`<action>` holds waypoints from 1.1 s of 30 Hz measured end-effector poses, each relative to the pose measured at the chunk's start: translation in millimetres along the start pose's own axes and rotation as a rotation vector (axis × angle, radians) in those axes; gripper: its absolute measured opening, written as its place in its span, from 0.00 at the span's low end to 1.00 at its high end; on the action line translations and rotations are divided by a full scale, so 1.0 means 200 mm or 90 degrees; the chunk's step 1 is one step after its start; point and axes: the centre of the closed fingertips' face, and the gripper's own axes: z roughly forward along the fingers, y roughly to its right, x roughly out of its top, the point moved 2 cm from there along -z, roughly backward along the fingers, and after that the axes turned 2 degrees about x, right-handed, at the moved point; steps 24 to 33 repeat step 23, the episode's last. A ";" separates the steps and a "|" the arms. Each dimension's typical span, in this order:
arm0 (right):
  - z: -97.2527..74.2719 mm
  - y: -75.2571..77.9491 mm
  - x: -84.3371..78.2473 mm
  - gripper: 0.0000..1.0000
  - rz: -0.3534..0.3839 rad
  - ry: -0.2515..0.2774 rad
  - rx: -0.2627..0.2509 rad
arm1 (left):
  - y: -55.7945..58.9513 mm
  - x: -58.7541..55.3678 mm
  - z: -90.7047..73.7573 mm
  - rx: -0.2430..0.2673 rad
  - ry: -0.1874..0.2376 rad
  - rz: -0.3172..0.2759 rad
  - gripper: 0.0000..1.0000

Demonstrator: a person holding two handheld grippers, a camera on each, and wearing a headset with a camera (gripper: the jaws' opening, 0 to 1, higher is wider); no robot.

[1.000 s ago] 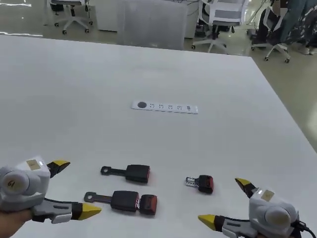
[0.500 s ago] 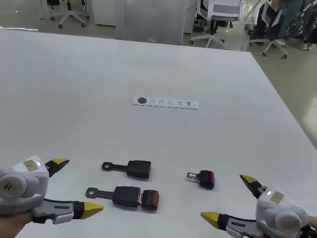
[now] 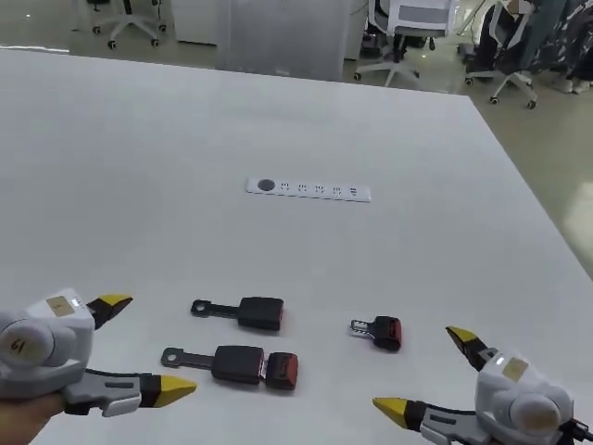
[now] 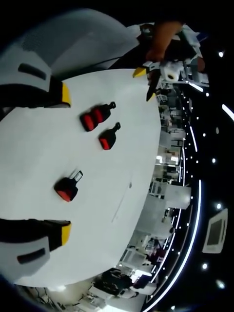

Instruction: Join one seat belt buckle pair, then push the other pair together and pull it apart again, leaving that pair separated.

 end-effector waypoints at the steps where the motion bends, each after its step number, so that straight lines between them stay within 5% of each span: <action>1: 0.00 0.00 0.00 0.97 -0.002 -0.001 0.001 | 0.00 0.00 0.00 -0.002 0.002 -0.001 1.00; 33: -0.01 0.02 -0.04 0.97 -0.015 -0.015 0.014 | 0.00 0.01 -0.01 -0.005 0.007 0.000 1.00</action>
